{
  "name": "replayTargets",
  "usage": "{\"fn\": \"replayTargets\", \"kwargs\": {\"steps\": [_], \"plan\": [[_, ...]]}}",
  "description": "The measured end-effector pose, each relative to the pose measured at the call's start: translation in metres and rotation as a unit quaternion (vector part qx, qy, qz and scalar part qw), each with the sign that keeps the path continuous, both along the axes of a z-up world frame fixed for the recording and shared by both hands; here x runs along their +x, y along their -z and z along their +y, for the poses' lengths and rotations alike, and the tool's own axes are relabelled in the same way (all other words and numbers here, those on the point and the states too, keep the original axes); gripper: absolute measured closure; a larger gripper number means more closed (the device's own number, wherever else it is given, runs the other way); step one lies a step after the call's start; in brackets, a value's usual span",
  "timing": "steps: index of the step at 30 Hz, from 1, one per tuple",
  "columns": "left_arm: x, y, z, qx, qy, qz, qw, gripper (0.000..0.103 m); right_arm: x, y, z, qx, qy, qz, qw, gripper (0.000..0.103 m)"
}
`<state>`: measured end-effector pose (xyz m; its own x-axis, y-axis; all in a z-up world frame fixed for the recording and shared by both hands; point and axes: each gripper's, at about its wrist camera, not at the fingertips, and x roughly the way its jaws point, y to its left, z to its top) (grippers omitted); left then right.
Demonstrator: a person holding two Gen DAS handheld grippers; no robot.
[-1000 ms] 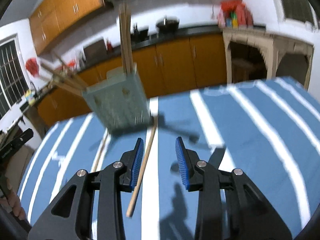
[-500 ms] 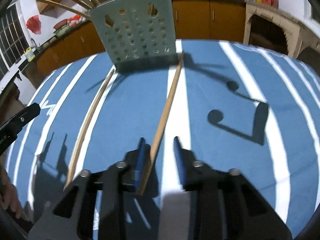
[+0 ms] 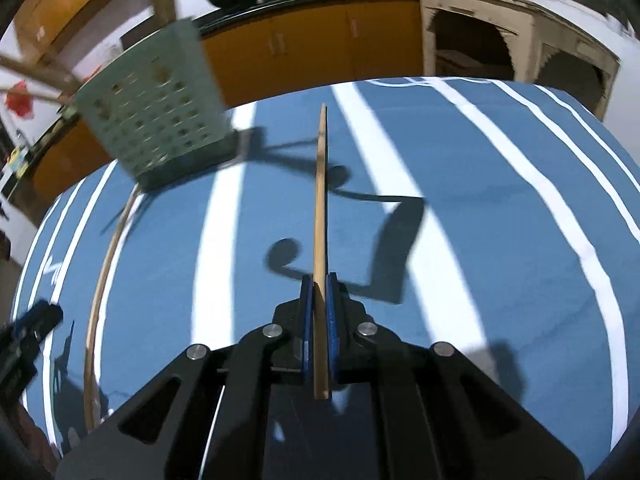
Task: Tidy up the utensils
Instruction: 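Move both open tools back down to the remaining chopsticks, then grasp a chopstick with the right tool while the left tool grasps the last one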
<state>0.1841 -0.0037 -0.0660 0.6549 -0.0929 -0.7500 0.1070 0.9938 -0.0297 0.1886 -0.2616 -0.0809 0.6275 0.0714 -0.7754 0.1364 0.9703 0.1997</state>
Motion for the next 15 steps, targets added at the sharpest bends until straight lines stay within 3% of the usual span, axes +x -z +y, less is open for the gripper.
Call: {"fn": "replayTargets", "kwargs": {"steps": [5,11,13,15], "plan": [[-0.001,0.009,-0.015,0.004,0.023,0.015,0.9996,0.062,0.0,0.001,-0.002,-0.005,-0.002,-0.003,1.0,0.096],[0.005,0.025,-0.022,0.029,0.012,0.038,0.9988,0.064,0.001,0.002,-0.001,-0.008,-0.007,-0.004,1.0,0.096],[0.003,0.023,-0.023,0.031,0.013,0.034,0.9988,0.07,0.001,0.002,0.0,-0.01,-0.009,-0.005,1.0,0.096],[0.003,0.022,-0.024,0.036,0.015,0.032,0.9987,0.084,0.001,0.002,0.001,-0.011,-0.012,-0.006,1.0,0.096]]}}
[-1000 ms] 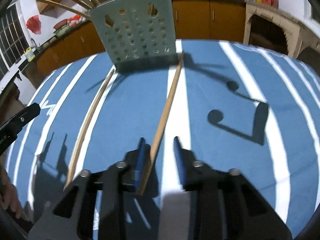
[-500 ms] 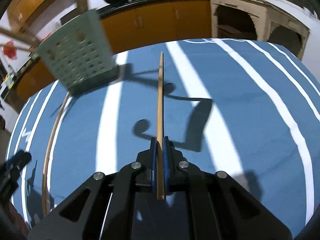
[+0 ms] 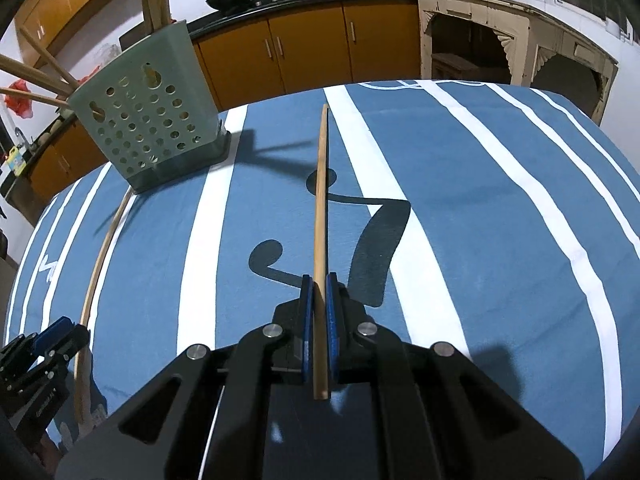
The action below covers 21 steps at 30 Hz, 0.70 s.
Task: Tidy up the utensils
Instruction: 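Grasp a chopstick with the right tool while the left tool grasps the last one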
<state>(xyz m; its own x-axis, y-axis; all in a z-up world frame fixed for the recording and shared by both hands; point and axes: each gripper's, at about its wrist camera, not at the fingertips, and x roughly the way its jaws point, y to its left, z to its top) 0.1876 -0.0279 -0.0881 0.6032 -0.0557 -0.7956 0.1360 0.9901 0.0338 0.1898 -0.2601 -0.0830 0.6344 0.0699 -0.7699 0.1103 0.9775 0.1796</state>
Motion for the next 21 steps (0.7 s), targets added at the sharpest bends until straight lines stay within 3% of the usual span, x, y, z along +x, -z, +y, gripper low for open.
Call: {"fn": "replayTargets", "kwargs": {"steps": [3,13,21], "plan": [[0.004,0.001,0.001,0.005,-0.005,-0.002,1.0,0.095,0.0,0.0,0.004,0.002,-0.009,-0.001,1.0,0.096],[0.037,0.0,0.044,0.005,-0.063,-0.004,0.998,0.095,0.0,0.0,0.017,-0.002,-0.033,-0.004,0.999,0.095],[0.036,0.002,0.049,0.005,-0.056,-0.013,0.9984,0.084,-0.001,0.001,0.021,-0.015,-0.035,-0.011,0.999,0.095]]}}
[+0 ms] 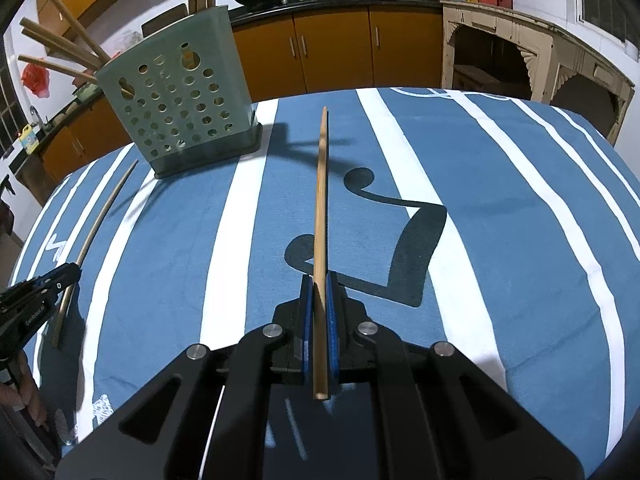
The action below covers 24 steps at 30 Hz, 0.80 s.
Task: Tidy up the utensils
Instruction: 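Grasp a chopstick with the right tool while the left tool grasps the last one, then lift both chopsticks upright and carry them above the green holder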
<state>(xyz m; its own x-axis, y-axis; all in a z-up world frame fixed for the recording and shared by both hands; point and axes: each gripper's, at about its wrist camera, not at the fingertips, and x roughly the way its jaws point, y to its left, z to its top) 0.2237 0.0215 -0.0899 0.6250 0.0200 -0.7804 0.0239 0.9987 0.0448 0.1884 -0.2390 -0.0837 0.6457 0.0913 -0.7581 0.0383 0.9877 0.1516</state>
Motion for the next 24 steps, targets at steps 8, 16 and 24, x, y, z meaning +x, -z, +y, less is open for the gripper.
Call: {"fn": "replayTargets", "kwargs": {"steps": [8,16,24], "plan": [[0.0,-0.001,0.006,-0.001,-0.018,0.001,0.9998,0.071,0.0,0.0,0.0,0.0,0.0,0.0,1.0,0.095],[-0.011,-0.001,0.001,0.01,-0.006,0.001,0.9999,0.071,-0.007,0.0,0.001,-0.007,-0.004,0.0,1.0,0.095],[-0.024,0.0,-0.01,0.015,0.019,0.001,0.9997,0.095,-0.012,0.0,-0.001,-0.001,-0.01,0.002,1.0,0.095]]}}
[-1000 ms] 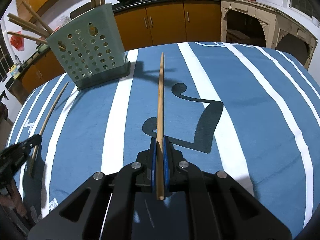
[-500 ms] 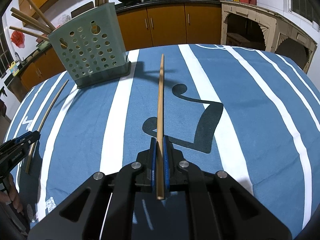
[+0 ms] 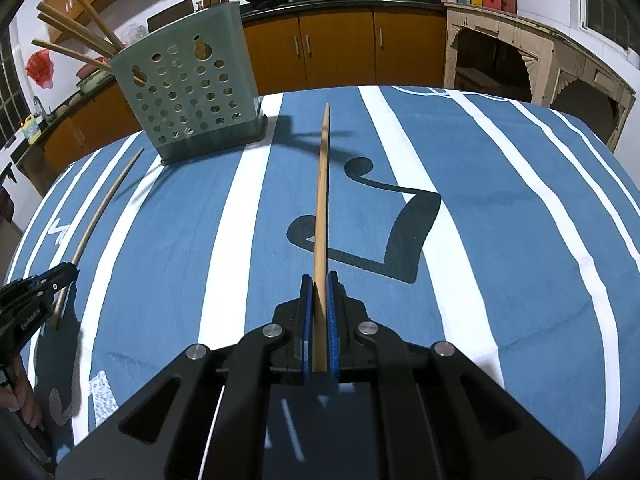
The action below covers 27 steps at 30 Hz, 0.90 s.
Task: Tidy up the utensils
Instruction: 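Lift both chopsticks upright and carry them above the green holder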
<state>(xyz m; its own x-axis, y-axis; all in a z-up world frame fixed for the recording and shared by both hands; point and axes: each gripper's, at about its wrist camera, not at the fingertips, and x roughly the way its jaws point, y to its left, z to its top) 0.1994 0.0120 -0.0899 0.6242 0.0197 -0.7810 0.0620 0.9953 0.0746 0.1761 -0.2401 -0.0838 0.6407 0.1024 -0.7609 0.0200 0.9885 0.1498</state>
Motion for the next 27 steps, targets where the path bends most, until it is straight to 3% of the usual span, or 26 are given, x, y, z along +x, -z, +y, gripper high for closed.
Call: {"fn": "replayTargets", "kwargs": {"steps": [10,21,27], "plan": [[-0.008,-0.014,0.002,-0.006,0.013,-0.004,0.9999,0.095,-0.013,-0.026,-0.007,-0.005,0.009,-0.043,0.999,0.095],[-0.025,-0.075,0.0,-0.006,0.027,-0.09,0.9956,0.095,-0.027,-0.08,-0.011,-0.012,0.007,-0.131,0.991,0.096],[-0.033,-0.107,0.004,-0.03,0.022,-0.135,0.9901,0.095,-0.034,-0.099,-0.016,-0.005,0.01,-0.163,0.987,0.096]]}}
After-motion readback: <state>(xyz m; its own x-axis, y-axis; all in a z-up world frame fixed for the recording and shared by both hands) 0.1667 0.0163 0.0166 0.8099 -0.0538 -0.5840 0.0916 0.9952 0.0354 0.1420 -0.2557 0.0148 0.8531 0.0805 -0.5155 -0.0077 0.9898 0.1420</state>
